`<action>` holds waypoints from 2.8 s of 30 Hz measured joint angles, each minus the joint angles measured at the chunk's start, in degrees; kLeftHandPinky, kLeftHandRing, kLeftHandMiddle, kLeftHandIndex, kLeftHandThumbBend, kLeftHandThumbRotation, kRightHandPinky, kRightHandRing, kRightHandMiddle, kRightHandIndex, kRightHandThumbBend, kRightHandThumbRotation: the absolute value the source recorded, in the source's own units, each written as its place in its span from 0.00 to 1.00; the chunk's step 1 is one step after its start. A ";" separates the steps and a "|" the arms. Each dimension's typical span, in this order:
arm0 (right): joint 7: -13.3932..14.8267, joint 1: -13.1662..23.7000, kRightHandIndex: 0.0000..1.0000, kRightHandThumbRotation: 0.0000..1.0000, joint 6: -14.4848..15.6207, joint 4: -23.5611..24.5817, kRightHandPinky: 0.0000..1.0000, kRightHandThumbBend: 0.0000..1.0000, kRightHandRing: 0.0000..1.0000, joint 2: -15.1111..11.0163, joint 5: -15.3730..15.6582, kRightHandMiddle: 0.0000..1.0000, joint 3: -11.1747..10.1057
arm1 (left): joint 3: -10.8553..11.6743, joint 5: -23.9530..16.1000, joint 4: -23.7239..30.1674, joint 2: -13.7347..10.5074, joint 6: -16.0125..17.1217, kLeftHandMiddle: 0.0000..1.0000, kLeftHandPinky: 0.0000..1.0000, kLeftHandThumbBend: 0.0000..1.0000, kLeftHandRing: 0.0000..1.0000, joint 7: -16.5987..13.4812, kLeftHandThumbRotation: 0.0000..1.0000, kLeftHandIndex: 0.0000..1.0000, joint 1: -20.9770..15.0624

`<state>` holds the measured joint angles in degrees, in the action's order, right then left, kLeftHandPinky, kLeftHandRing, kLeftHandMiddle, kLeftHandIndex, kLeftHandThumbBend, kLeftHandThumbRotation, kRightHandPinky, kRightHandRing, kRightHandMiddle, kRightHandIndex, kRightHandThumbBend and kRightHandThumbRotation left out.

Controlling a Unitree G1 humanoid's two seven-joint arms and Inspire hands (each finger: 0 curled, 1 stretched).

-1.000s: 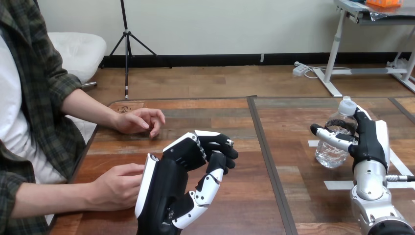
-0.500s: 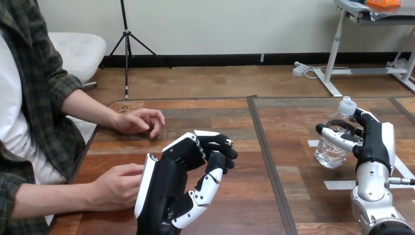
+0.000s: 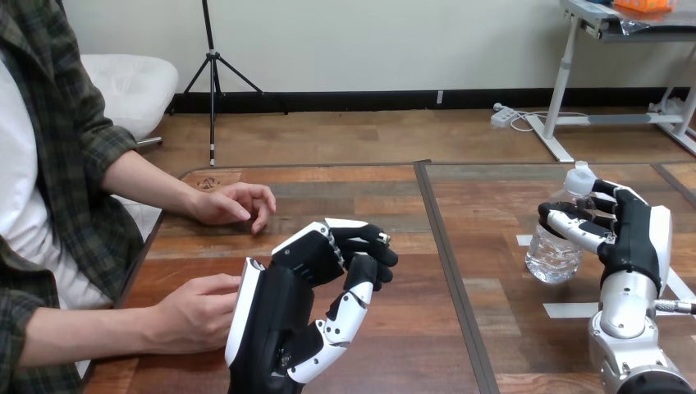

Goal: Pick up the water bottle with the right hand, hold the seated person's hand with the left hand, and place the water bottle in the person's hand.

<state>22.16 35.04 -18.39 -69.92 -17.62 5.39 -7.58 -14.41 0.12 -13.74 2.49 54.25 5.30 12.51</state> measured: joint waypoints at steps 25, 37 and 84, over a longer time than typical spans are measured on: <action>2.47 0.12 0.60 0.00 -0.05 -0.34 0.57 0.72 0.54 0.28 0.55 0.52 0.82 | 0.10 -0.06 0.00 -0.01 0.00 0.53 0.38 0.22 0.47 -0.19 0.25 0.56 0.02; 2.42 0.27 0.60 0.00 -0.12 -0.34 0.57 0.72 0.54 0.29 1.42 0.52 1.15 | 0.15 -0.14 0.00 -0.02 0.00 0.53 0.38 0.22 0.47 -0.34 0.25 0.56 0.04; 2.34 0.27 0.60 0.00 -0.96 -0.57 0.53 0.73 0.52 0.32 1.94 0.52 1.44 | 0.14 -0.11 0.00 -0.01 0.00 0.53 0.39 0.24 0.47 -0.35 0.25 0.57 0.05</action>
<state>24.49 35.31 -19.35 -70.49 -17.30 7.32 -6.14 -14.26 0.00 -13.74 2.48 54.25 4.95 12.56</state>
